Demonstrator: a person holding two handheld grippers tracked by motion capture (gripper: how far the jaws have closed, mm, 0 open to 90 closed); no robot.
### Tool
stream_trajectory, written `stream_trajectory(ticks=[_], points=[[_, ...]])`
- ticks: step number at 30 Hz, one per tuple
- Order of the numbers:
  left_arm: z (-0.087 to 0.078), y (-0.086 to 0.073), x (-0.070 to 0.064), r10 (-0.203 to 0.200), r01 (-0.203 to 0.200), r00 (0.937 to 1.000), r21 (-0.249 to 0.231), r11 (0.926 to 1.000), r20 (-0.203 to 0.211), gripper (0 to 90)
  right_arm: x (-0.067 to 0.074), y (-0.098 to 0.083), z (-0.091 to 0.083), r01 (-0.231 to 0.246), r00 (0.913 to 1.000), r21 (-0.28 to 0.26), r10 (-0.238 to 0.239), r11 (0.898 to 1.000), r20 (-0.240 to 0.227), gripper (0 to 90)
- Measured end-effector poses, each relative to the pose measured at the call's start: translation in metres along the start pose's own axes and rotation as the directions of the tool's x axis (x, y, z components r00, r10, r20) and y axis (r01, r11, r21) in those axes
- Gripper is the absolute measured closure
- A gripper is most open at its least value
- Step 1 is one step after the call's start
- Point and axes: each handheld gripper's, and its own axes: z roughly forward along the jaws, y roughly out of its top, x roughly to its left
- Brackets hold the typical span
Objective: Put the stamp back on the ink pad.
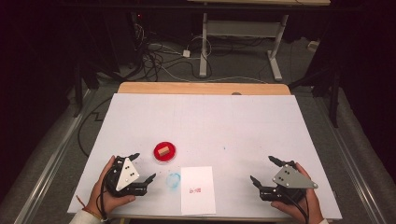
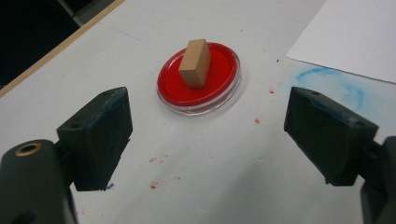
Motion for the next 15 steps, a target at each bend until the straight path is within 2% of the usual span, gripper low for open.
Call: stream_trajectory(ticks=[4, 7, 15], points=[[-0.0008, 0.002, 0.0002, 0.001, -0.001, 0.9999, -0.018, 0.9998, -0.01, 15.0, 0.0011, 0.0002, 0.0004, 0.009, 1.0, 0.006, -0.009, 1.0, 0.0, 16.7], [-0.0015, 0.0011, -0.001, 0.016, -0.016, 0.9998, -0.012, 0.9998, -0.01, 15.0, 0.0022, 0.0009, 0.0, 0.012, 0.9999, 0.003, -0.012, 1.0, 0.006, 16.8], [-0.0043, 0.0006, -0.0007, 0.025, -0.025, 0.9997, -0.01, 0.9996, -0.008, 15.0, 0.0039, 0.0021, 0.0002, 0.019, 0.9998, 0.001, -0.019, 1.0, 0.009, 16.7]])
